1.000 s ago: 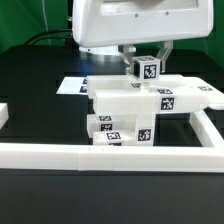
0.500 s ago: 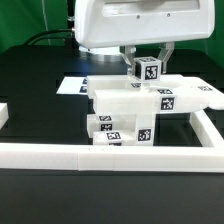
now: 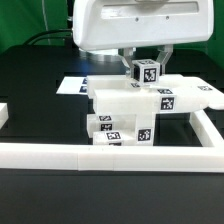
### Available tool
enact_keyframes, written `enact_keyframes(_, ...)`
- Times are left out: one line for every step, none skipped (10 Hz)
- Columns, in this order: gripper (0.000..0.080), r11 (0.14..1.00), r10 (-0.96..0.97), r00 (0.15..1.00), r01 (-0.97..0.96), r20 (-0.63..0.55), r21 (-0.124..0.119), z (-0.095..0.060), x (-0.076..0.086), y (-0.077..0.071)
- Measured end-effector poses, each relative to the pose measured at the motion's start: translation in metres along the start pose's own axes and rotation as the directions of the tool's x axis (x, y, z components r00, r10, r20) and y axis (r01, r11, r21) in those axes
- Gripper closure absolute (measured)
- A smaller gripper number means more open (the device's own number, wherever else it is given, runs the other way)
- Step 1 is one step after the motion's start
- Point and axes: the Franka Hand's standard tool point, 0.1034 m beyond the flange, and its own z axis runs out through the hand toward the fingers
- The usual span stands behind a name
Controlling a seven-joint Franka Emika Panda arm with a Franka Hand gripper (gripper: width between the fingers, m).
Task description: Assemble chair
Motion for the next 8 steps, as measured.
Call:
enact_keyframes(0.0532,1.0,-0.001,1.0,0.001,0.002,0.0,0.0026,-0.0004,-0.0009)
enact_keyframes(0.0532,1.0,-0.004,1.0,0.004,-0.004,-0.002,0.0027,0.0013,-0.002)
enact_keyframes(0.0532,1.0,-0.01,1.0,0.01,-0.005,-0.002,0.0028,0.0015,-0.0019)
enact_keyframes(0.0532,1.0,-0.011,1.0,0.011,-0.016,-0.007,0.0029,0.0033,-0.0023)
enact_keyframes(0.0532,1.0,-0.012,0.999,0.011,-0.032,-0.016,0.0029,0.0045,0.0001)
enact_keyframes(0.0532,1.0,-0.014,0.999,0.013,-0.04,-0.022,0.0025,0.004,0.0053)
enact_keyframes(0.0532,1.0,-0.009,0.999,0.009,-0.04,-0.022,0.0025,0.0041,0.0055)
enact_keyframes(0.0532,1.0,-0.009,0.999,0.008,-0.04,-0.022,0.0024,0.0041,0.0057)
